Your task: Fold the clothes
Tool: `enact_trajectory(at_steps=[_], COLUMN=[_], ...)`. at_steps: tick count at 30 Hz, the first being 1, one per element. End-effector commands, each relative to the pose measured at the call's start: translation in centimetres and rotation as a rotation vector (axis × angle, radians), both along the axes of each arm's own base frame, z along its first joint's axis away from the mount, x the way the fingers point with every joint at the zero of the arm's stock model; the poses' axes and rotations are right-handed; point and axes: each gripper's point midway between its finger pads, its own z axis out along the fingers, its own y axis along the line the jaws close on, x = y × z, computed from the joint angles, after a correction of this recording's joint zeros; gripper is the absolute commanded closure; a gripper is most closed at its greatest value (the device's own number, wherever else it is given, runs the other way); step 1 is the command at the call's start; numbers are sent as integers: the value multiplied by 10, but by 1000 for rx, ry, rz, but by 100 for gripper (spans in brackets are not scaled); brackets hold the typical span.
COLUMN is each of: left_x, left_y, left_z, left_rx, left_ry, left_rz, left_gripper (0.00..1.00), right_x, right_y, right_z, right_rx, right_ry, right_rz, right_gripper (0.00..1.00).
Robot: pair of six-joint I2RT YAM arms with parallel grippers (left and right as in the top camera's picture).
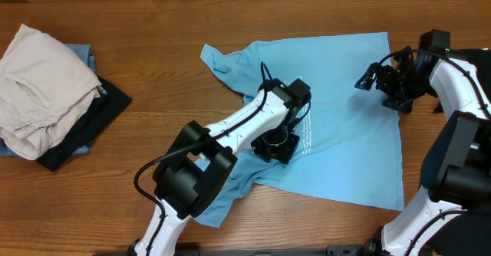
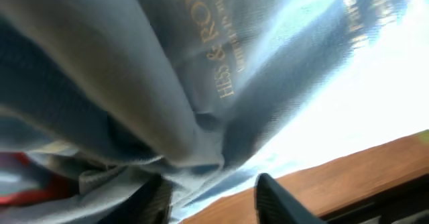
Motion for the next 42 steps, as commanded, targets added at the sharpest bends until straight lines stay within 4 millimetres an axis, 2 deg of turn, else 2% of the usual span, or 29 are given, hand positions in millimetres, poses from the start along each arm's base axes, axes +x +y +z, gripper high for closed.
enact_trajectory(at_steps=[1, 3, 5, 7, 9, 14, 20, 24, 28, 33, 36, 39, 42], left_x=[35, 60, 79, 98, 108, 112, 111, 123, 135, 142, 145, 147, 148], left_y=[-15, -15, -13, -4, 5, 21, 22, 19, 30, 28, 26, 24, 23], left_z=[31, 54, 67, 72, 69, 50, 20, 17, 18, 17, 9, 0, -17], left_rx=[-57, -52, -41, -6, 23, 47, 40, 24, 88, 79, 75, 78, 88], left_ry=[-98, -195, -269, -337, -365, -339, -339, -392, -465, -491, -495, -492, -479], left_rz=[29, 39, 61, 110, 139, 170, 190, 197, 197, 186, 188, 187, 184], left_gripper=[59, 57, 53, 51, 53, 59, 60, 60, 59, 59, 59, 55, 52], right_x=[7, 7, 7, 7, 7, 7, 7, 7, 7, 7, 7, 7, 7], right_y=[0, 0, 0, 0, 0, 0, 0, 0, 0, 0, 0, 0, 0], right_z=[15, 15, 15, 15, 15, 15, 15, 15, 15, 15, 15, 15, 15], right_rx=[-3, -3, -3, -3, -3, -3, -3, -3, -3, -3, -3, -3, -3], right_ry=[-44, -45, -45, -45, -44, -45, -45, -45, -45, -45, -45, -45, -45], right_rz=[0, 1, 1, 1, 0, 1, 1, 1, 1, 1, 1, 1, 1], right_gripper=[0, 0, 0, 0, 0, 0, 0, 0, 0, 0, 0, 0, 0])
